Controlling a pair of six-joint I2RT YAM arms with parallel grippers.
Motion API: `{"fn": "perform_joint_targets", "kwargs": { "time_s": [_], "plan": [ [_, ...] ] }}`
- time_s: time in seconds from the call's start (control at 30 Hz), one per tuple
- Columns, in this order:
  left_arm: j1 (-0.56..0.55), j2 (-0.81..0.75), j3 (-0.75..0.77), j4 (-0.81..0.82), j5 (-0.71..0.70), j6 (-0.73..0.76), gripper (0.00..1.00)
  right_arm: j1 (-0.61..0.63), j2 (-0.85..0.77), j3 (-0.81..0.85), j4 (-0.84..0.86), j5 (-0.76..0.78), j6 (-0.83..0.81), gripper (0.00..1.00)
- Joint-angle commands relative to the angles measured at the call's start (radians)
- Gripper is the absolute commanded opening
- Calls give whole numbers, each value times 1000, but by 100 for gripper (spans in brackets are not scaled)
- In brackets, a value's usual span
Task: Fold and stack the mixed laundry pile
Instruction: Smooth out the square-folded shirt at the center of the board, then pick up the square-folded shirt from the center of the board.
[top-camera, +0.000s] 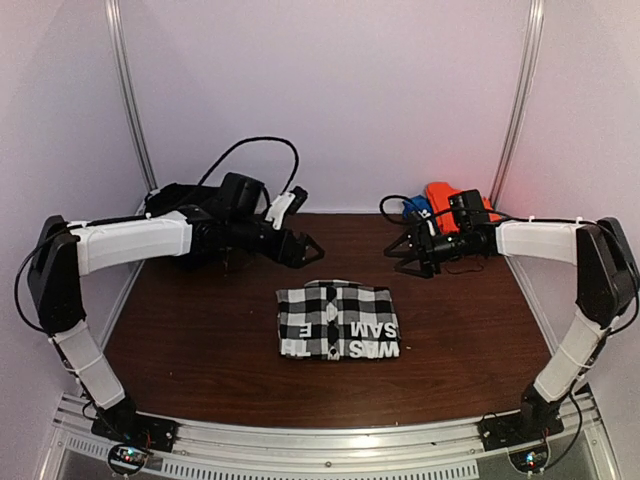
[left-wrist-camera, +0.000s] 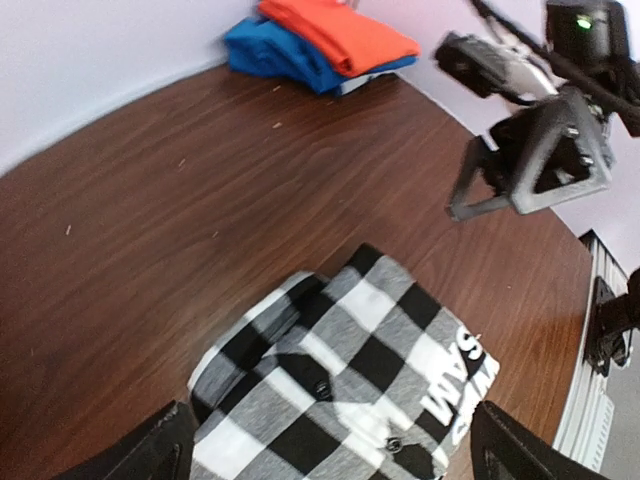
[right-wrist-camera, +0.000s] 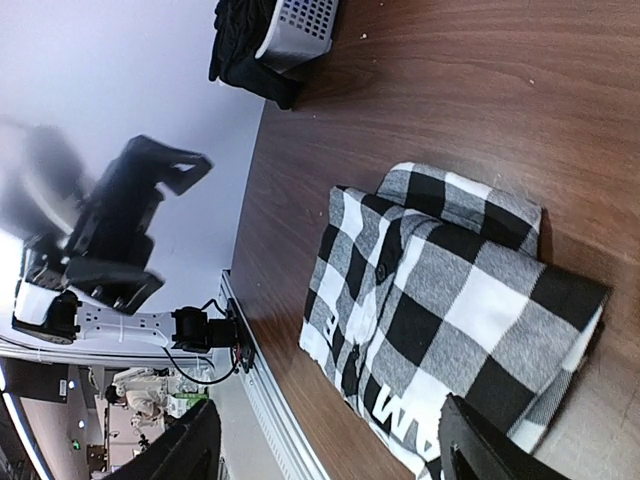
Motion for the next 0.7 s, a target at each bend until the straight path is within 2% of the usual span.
{"fn": "perform_joint_targets", "kwargs": {
  "time_s": [0.0,0.1,0.3,0.47,0.67],
  "plan": [
    [-165,30,74,-203,-148,214,98,-16,-74,-152,-46,71,42,75],
    [-269,78,97,-180,-209,241,98,-25,-128,-256,3,71,96,75],
    [-453,253,234,-240,-389,411,97,-40,-196,-410,84,79,164,75],
    [-524,320,267,-205,-423,507,86,-51,-213,-475,98,82,184,75],
    [-559,435,352,-204,-417,600,65,-56,-212,-525,172,69,246,76]
  ]
}}
